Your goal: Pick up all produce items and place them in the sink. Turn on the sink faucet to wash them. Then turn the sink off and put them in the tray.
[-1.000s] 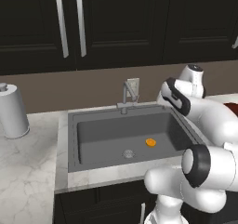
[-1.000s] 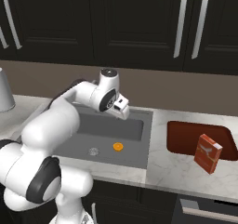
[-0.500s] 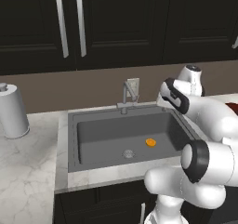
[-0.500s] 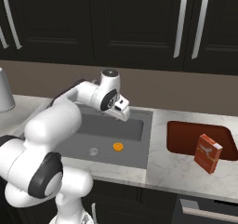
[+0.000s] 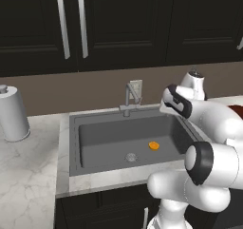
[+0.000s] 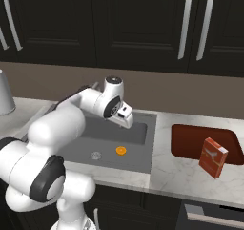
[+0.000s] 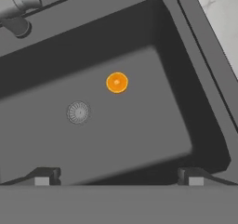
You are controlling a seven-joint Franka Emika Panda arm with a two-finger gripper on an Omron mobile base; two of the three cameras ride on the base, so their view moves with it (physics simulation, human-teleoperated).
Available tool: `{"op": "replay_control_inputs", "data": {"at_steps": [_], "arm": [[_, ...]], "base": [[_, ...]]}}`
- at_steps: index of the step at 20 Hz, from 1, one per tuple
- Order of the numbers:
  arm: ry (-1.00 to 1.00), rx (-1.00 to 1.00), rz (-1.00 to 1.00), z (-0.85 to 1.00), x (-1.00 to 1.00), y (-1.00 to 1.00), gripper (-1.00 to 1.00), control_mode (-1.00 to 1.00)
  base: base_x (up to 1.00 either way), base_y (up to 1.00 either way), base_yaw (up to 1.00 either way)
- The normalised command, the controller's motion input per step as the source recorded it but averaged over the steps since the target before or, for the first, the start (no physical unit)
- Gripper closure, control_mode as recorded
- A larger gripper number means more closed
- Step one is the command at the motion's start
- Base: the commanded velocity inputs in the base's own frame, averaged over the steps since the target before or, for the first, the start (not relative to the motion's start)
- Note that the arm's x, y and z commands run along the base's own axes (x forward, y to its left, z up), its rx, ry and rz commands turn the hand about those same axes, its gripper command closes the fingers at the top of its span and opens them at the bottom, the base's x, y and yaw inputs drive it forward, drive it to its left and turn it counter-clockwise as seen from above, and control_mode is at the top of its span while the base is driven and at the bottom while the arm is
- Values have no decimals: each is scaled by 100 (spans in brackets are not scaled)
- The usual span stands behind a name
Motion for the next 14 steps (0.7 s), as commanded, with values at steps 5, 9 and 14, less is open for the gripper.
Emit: {"op": "replay_control_inputs", "data": {"at_steps": [5,9,14], "arm": [[0,0,0,-14,0,0,-100,-100],[0,-2,0,-4,0,0,-100,-100],[0,-1,0,-18,0,0,-100,-100]], "base": [[0,0,0],[0,0,0],[0,0,0]]}}
